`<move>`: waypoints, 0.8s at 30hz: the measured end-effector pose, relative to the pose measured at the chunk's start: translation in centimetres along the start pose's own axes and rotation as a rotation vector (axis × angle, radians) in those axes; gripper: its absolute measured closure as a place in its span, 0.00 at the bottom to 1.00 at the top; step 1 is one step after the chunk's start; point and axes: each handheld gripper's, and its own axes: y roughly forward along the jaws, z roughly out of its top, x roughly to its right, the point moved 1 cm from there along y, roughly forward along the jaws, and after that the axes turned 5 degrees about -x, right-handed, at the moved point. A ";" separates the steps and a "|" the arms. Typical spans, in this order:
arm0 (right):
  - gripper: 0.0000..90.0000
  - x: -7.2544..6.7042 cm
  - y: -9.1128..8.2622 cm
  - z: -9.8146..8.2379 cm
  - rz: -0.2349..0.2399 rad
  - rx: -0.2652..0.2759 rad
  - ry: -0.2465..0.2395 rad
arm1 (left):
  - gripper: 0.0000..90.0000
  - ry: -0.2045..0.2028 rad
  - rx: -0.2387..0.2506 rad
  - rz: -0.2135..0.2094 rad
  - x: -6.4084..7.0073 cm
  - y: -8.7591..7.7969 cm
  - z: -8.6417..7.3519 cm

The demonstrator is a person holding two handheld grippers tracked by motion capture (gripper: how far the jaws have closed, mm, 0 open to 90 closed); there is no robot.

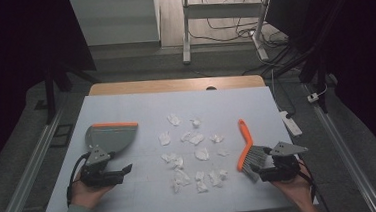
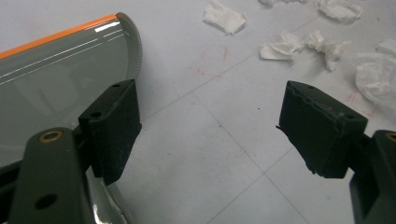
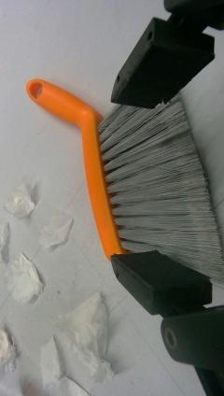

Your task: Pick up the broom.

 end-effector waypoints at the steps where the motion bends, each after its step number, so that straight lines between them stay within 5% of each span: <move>1: 0.21 0.1 0.0 0.0 0.001 0.003 0.000 | 0.24 0.000 0.000 0.000 0.0 0.0 0.0; 24: 0.22 -0.2 -0.4 0.6 -0.002 -0.014 0.023 | 0.24 0.020 -0.001 0.018 0.2 -0.1 0.0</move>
